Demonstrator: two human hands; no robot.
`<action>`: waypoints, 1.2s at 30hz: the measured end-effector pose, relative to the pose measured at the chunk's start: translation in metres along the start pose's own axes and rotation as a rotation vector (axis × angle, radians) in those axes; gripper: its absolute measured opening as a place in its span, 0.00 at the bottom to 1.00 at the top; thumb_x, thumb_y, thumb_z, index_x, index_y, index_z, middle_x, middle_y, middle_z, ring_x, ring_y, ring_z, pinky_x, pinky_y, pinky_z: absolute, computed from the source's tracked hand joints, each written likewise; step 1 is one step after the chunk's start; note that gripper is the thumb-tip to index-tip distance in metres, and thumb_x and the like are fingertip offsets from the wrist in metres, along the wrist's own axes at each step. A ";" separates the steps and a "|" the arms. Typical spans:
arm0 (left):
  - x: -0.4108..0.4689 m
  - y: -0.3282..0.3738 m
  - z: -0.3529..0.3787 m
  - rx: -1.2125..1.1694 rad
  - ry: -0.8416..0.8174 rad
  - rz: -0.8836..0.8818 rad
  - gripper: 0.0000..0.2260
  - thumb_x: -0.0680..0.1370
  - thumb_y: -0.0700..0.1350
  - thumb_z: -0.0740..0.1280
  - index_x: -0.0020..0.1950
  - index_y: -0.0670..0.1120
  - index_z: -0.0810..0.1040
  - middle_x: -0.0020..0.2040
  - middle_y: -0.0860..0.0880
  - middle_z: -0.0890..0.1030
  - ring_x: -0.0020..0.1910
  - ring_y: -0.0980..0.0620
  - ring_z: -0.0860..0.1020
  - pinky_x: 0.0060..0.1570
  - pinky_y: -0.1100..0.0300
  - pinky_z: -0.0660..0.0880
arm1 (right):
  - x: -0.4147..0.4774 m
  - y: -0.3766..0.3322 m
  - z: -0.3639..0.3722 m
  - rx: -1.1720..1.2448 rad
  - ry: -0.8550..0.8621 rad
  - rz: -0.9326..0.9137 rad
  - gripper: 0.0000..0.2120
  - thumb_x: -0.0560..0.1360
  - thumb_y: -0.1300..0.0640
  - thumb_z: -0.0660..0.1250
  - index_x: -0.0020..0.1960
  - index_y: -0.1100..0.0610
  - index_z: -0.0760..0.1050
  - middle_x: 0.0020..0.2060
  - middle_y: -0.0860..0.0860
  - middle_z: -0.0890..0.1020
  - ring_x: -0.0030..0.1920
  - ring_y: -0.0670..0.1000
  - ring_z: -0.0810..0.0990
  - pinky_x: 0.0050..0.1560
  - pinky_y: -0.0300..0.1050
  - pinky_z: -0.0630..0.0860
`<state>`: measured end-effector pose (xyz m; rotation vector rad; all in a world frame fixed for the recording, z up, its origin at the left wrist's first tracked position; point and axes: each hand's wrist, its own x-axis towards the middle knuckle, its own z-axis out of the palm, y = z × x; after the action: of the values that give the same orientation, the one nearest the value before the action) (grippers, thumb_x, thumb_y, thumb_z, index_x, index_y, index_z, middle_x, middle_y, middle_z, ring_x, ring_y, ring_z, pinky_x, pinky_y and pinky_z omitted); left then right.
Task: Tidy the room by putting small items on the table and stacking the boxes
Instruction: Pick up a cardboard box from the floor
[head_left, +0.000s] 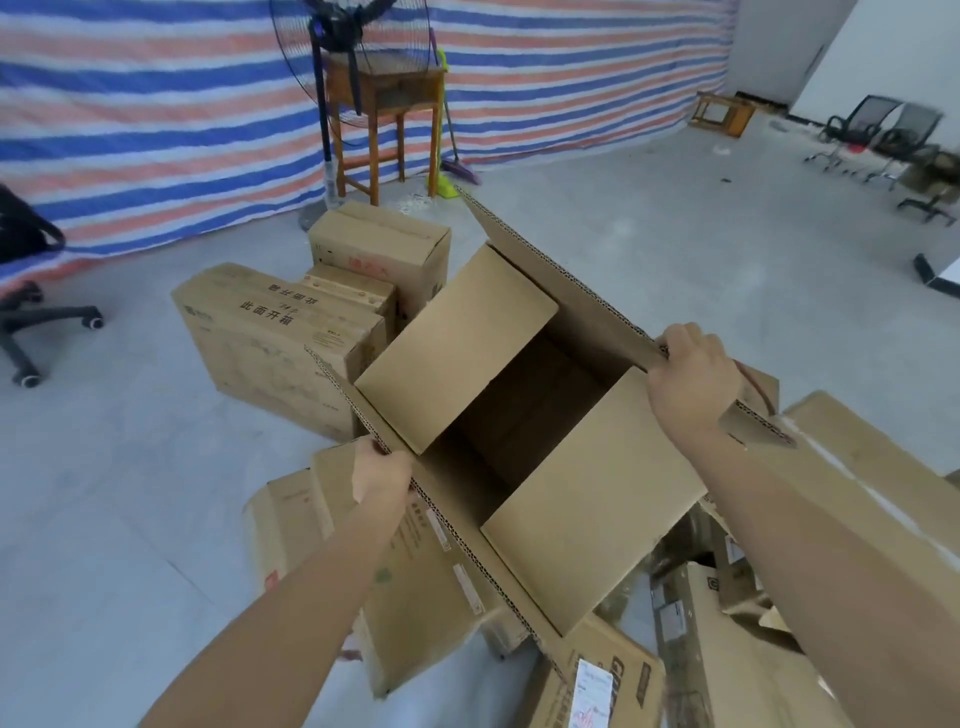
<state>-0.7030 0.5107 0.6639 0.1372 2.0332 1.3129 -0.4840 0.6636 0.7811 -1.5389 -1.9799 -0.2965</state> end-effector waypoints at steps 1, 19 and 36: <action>0.002 0.007 -0.004 -0.006 0.006 0.026 0.13 0.74 0.35 0.59 0.58 0.44 0.70 0.52 0.40 0.80 0.35 0.45 0.76 0.34 0.56 0.77 | 0.003 -0.001 0.001 0.013 0.033 -0.028 0.10 0.56 0.71 0.58 0.34 0.63 0.74 0.31 0.58 0.76 0.32 0.60 0.74 0.29 0.44 0.60; -0.034 0.059 -0.219 -0.078 0.372 0.208 0.13 0.76 0.35 0.60 0.61 0.42 0.70 0.54 0.38 0.78 0.53 0.40 0.78 0.39 0.51 0.79 | 0.013 -0.145 -0.020 0.333 -0.200 -0.300 0.09 0.70 0.70 0.60 0.48 0.67 0.75 0.45 0.61 0.79 0.48 0.63 0.76 0.39 0.48 0.67; -0.197 -0.122 -0.493 -0.313 1.015 -0.021 0.08 0.75 0.32 0.59 0.52 0.41 0.69 0.43 0.44 0.75 0.38 0.44 0.77 0.30 0.56 0.75 | -0.188 -0.448 -0.099 0.688 -0.401 -0.830 0.05 0.72 0.68 0.61 0.48 0.63 0.73 0.49 0.61 0.78 0.50 0.62 0.76 0.47 0.51 0.71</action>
<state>-0.8209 -0.0093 0.7779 -0.8512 2.5296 1.8901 -0.8447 0.3272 0.8329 -0.3157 -2.5732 0.3802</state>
